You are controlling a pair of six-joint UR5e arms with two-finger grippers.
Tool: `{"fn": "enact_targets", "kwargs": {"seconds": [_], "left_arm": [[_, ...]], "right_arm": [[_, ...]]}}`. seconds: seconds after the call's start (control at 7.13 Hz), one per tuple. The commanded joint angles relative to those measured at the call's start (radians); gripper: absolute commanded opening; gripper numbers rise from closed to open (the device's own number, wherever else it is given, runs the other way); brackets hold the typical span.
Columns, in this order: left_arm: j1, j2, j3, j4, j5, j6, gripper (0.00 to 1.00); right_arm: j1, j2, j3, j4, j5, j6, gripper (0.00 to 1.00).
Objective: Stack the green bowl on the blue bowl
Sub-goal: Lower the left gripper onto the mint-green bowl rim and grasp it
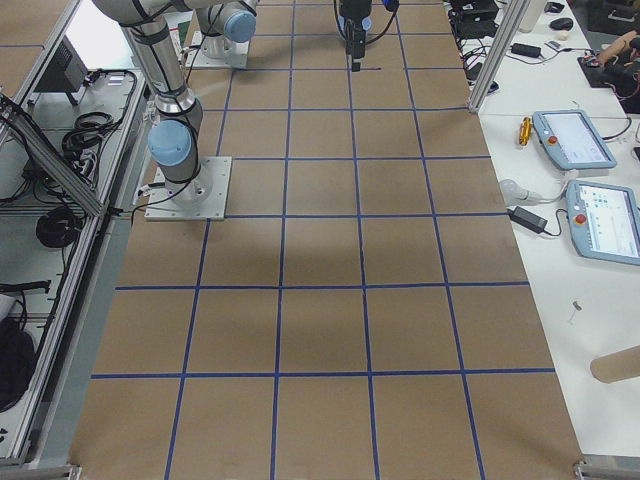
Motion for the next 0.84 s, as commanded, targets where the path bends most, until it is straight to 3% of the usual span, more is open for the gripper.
{"fn": "enact_targets", "kwargs": {"seconds": [0.0, 0.28, 0.56, 0.7], "left_arm": [[0.0, 0.004, 0.0, 0.0, 0.0, 0.002, 0.31], [0.0, 0.005, -0.002, 0.0, 0.0, 0.003, 0.13], [0.0, 0.008, -0.002, 0.0, 0.0, 0.003, 0.01], [0.0, 0.01, -0.002, 0.0, 0.0, 0.003, 0.0]], "right_arm": [[0.0, 0.0, 0.0, 0.0, 0.0, 0.0, 1.0], [0.0, 0.0, 0.0, 0.0, 0.0, 0.0, 1.0], [0.0, 0.0, 0.0, 0.0, 0.0, 0.0, 1.0], [0.0, 0.0, 0.0, 0.0, 0.0, 0.0, 1.0]]}}
